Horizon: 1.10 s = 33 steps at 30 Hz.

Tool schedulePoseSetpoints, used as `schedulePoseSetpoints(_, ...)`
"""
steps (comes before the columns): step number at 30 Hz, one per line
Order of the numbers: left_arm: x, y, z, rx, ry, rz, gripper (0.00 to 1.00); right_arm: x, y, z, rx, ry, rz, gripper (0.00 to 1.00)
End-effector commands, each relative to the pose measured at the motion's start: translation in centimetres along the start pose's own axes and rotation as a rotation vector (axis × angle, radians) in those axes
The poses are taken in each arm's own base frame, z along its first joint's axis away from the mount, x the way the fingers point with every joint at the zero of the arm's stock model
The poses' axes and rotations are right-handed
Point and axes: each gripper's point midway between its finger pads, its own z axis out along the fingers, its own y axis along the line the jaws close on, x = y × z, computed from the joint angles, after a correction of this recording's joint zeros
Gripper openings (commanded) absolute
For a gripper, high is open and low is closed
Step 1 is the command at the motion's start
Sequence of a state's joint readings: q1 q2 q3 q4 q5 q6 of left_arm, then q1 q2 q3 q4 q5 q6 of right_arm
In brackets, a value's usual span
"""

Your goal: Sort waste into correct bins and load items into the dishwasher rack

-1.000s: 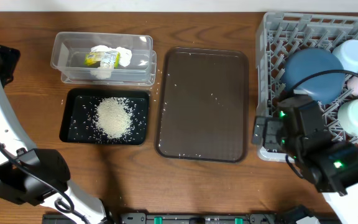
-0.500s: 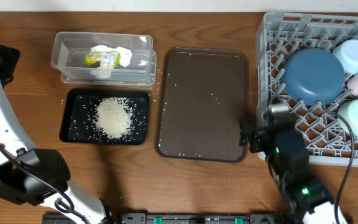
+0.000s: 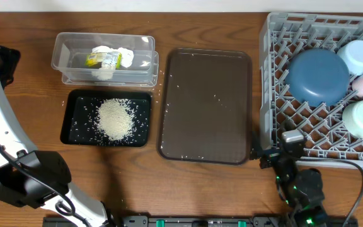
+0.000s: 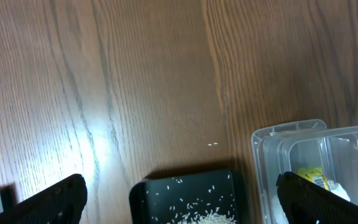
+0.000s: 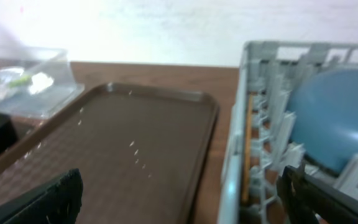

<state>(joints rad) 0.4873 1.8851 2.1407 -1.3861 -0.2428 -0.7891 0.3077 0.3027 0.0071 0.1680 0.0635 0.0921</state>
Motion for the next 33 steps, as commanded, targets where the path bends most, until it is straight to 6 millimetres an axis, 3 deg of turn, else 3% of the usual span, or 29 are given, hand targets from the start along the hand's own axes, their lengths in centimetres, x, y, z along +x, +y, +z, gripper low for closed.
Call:
schedulePoseSetpoints(1, -0.1, 0.1, 0.2, -0.013, -0.005, 0.000, 1.00, -0.2, -0.3, -0.4, -0.019, -0.010, -0.040, 0.99)
schedulePoseSetpoints(8, -0.1, 0.1, 0.2, -0.013, -0.005, 0.000, 1.00, 1.5, -3.1, -1.3, 0.086, 0.054, -0.021, 0.99)
schedulePoseSetpoints(16, -0.1, 0.1, 0.2, -0.013, -0.005, 0.000, 1.00, -1.2, -4.7, -2.2, 0.154, -0.067, -0.023, 0.99)
schedulePoseSetpoints(25, -0.1, 0.1, 0.2, -0.013, -0.005, 0.000, 1.00, -1.3, -7.3, -2.8, 0.265, -0.074, -0.011, 0.99)
schedulePoseSetpoints(33, -0.1, 0.1, 0.2, -0.013, -0.005, 0.000, 1.00, -1.3, -7.5, -2.9, 0.271, -0.074, -0.011, 0.99)
